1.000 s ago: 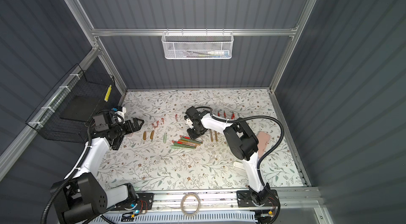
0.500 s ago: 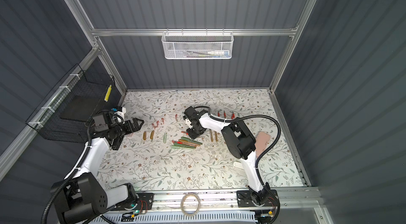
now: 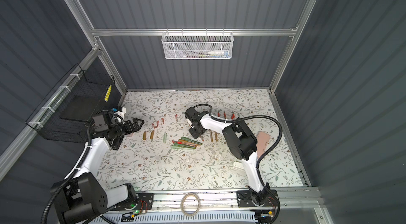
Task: Remove pen caps from pens
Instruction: Pick up the pen from the center of the table.
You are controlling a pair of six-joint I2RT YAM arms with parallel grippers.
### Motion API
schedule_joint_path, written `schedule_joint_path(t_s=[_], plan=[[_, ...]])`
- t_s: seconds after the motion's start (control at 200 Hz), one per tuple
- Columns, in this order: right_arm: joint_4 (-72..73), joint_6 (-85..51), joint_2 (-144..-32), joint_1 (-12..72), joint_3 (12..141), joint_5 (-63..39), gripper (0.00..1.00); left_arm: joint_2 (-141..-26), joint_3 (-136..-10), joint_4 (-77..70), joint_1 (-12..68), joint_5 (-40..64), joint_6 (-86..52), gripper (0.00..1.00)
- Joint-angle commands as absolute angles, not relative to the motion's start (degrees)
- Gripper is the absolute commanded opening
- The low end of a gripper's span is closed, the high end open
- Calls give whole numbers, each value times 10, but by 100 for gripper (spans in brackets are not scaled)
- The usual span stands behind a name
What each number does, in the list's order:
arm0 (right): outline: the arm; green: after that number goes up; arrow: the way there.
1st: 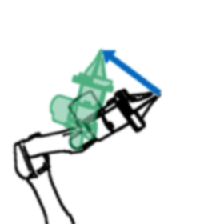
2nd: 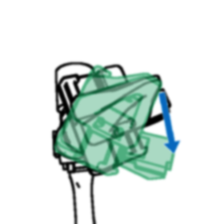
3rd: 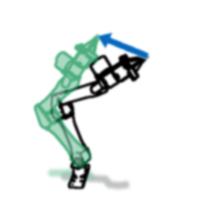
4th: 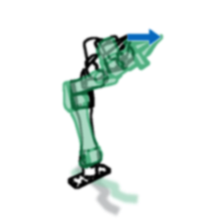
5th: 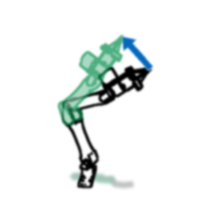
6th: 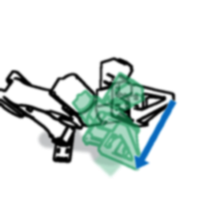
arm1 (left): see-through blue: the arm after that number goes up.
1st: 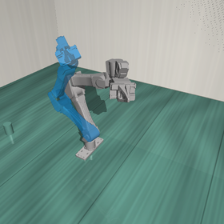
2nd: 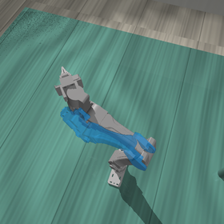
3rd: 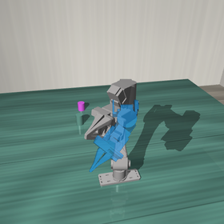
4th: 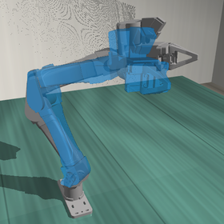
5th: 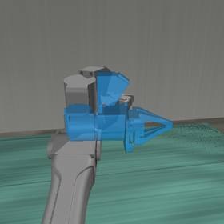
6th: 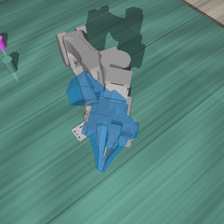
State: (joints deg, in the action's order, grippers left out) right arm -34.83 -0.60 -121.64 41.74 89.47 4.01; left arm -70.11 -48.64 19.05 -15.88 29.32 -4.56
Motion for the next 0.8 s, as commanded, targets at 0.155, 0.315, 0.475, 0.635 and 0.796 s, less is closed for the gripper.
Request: schedule_joint_path(t_s=[0.155,0.315,0.475,0.635,0.796], plan=[[-319,-56,-1085,412,858,18,0,-726,-578,178,-111,415,-94,100],[-244,-119,-995,412,783,-6,0,-761,-605,137,-36,433,-126,98],[-160,-196,-926,419,715,-51,0,-806,-587,7,21,479,-221,90],[-87,-251,-889,426,663,-78,0,-822,-543,-110,66,550,-271,86],[3,-298,-878,439,619,-105,0,-820,-512,-125,98,564,-251,81]])
